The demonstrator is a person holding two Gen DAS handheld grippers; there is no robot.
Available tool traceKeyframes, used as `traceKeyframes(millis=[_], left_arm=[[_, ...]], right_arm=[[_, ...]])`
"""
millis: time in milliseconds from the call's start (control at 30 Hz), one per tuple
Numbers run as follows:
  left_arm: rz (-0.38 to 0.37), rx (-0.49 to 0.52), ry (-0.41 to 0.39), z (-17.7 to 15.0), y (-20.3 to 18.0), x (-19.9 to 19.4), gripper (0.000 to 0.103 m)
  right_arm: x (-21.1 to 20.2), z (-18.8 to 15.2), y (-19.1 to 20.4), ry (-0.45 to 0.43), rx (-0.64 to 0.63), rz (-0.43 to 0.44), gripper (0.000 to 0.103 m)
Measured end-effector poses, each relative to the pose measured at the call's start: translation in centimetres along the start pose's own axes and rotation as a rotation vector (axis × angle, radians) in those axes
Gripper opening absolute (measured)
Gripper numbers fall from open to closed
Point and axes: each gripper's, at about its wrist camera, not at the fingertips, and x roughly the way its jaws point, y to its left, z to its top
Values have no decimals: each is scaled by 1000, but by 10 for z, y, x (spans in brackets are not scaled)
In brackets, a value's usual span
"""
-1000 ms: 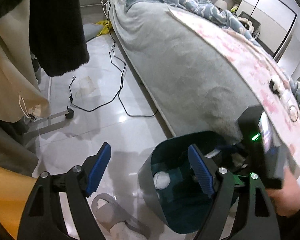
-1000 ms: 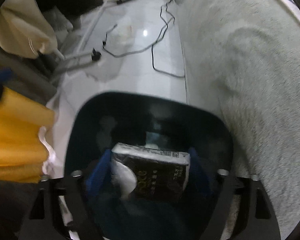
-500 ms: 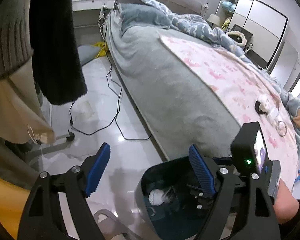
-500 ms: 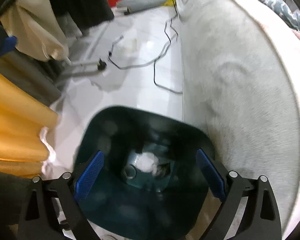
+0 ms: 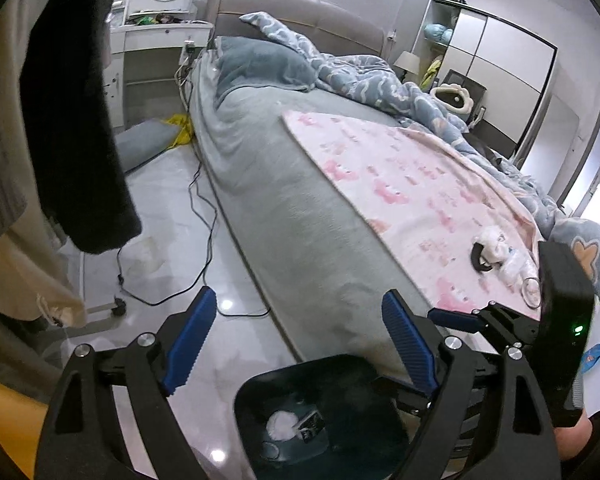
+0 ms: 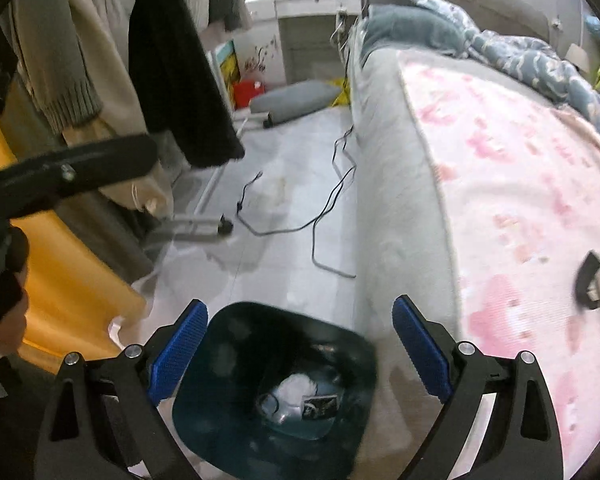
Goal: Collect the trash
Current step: 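Move both grippers back toward the remaining items on the bed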
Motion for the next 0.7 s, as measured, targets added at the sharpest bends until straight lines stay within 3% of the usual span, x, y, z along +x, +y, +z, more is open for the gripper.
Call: traceKeyframes(millis=[267, 700], left_arm=[[-22, 85, -15, 12, -49, 14, 87], [-77, 124, 3, 25, -105, 50, 87]], right_arm=[[-36, 5, -38, -80, 24, -32, 94], [-79, -10, -107, -161, 91, -150, 94]])
